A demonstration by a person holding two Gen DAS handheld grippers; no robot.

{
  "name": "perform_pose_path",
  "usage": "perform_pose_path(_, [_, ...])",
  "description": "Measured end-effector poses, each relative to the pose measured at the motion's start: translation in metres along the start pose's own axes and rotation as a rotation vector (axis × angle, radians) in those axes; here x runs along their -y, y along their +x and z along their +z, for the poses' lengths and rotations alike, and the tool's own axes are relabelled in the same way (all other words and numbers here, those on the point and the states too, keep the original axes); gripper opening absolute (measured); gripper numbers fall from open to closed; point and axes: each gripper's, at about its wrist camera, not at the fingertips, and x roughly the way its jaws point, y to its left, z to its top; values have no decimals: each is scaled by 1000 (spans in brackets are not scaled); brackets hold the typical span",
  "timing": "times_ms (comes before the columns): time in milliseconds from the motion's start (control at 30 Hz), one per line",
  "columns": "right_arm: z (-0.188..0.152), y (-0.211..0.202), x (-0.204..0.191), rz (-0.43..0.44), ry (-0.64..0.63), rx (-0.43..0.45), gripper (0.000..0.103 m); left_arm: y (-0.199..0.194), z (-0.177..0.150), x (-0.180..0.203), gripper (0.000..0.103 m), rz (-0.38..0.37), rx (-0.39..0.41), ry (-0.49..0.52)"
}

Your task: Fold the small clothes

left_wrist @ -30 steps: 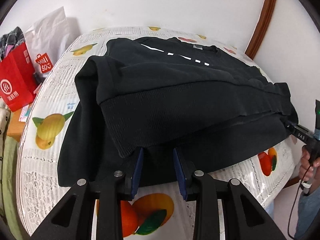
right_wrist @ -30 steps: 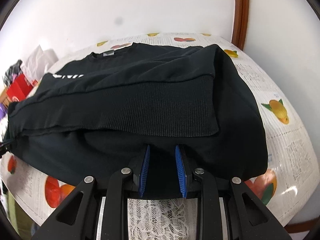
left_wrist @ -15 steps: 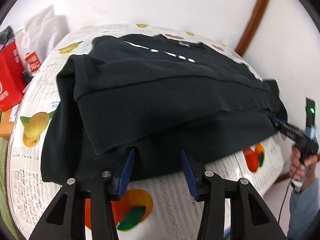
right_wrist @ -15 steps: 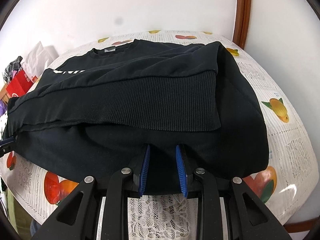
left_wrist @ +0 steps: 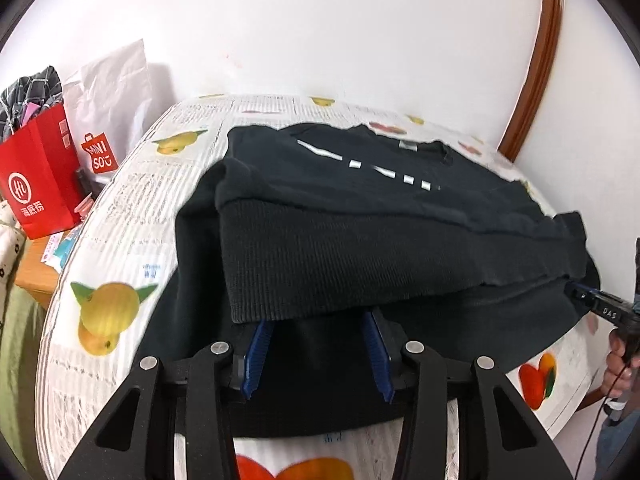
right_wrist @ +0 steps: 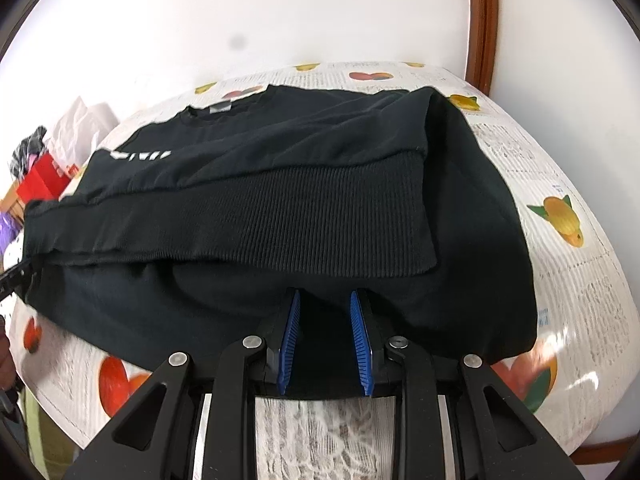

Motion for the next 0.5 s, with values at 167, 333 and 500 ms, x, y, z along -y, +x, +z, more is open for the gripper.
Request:
perform_pose_path(167, [19, 5, -3, -11, -15, 9, 26, 4, 14, -4, 41, -16, 7, -14])
perform_pose_path(333, [42, 13, 1, 16, 13, 8, 26, 13, 34, -6, 41, -35, 22, -27])
perform_pose_path(500, [71, 17, 1, 30, 31, 59, 26, 19, 58, -7, 41, -31, 50, -12])
